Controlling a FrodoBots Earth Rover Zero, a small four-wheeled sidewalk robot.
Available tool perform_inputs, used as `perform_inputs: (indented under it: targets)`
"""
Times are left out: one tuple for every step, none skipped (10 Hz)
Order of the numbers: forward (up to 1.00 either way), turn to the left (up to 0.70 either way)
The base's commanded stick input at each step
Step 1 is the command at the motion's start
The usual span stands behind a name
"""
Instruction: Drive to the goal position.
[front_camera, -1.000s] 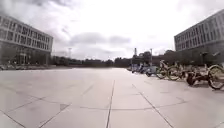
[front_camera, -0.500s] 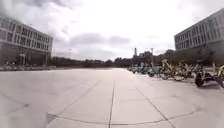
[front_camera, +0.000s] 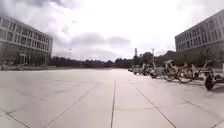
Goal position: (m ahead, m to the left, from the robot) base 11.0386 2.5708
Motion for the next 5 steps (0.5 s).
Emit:
perform_inputs:
  targets:
    - [0.70,0.00]
    - [0.70,0.00]
    - [0.70,0.00]
    - [0.70,0.00]
    - [0.70,0.00]
